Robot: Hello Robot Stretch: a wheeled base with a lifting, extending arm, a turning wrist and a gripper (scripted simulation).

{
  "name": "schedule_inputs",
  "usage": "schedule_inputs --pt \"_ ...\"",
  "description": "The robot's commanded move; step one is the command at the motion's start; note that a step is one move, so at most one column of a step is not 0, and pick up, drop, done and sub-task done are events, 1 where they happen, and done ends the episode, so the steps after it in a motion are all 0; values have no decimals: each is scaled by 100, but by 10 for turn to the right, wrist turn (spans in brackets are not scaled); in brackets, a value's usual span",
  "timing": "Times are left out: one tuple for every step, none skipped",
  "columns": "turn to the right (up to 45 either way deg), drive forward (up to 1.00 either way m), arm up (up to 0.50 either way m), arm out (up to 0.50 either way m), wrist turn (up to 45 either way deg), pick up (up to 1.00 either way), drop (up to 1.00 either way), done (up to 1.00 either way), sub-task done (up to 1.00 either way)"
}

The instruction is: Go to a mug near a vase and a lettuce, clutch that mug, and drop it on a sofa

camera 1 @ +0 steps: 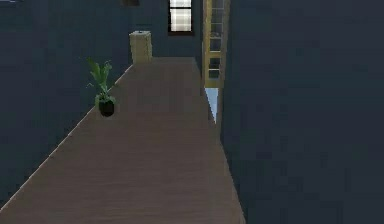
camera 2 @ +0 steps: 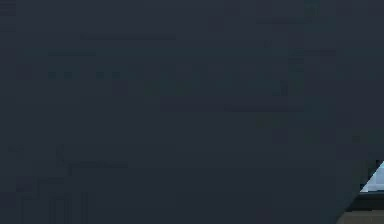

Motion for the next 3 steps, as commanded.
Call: schedule_inputs --pt "-30 0 0 0 0 0 0 0 0" --pt "0 100 0 0 0 0 0 0 0" --pt "0 100 0 0 0 0 0 0 0"
